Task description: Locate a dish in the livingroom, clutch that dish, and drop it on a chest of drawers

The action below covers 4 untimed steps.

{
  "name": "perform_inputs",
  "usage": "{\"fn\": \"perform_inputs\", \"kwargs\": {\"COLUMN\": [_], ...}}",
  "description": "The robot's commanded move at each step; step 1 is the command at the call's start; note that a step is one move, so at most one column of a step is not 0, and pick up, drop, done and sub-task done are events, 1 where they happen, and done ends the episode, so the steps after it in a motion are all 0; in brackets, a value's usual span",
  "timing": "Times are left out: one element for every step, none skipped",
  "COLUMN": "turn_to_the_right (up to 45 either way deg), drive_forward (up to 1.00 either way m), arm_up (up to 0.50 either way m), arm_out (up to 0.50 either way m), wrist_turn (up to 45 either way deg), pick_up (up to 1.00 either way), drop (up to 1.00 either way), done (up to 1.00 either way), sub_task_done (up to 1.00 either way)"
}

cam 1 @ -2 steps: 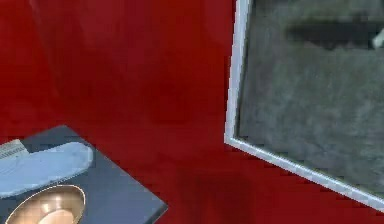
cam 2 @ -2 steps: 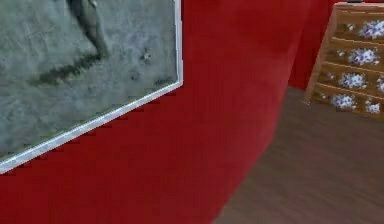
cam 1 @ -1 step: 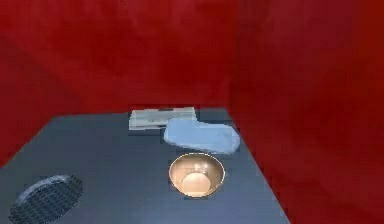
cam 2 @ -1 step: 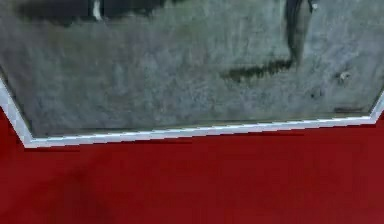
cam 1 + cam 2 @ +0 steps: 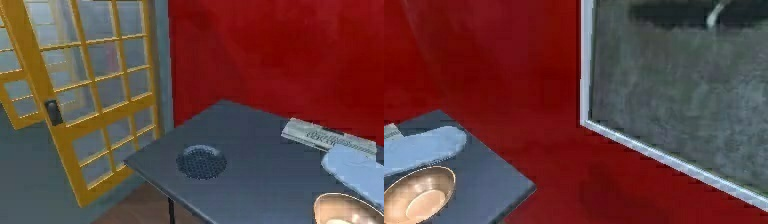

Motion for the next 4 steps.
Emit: {"fn": "perform_inputs", "kwargs": {"turn_to_the_right": [-36.0, 0.0, 0.0, 0.0], "drive_forward": [0.00, 0.00, 0.00, 0.00], "arm_up": [0.00, 0.50, 0.38, 0.00], "arm_out": [0.00, 0.00, 0.00, 0.18], "wrist_turn": [0.0, 0.0, 0.0, 0.0], "pick_up": [0.00, 0.00, 0.00, 0.00], "drop": [0.00, 0.00, 0.00, 0.00], "done": [0.00, 0.00, 0.00, 0.00], "sub_task_done": [0.00, 0.00, 0.00, 0.00]}}
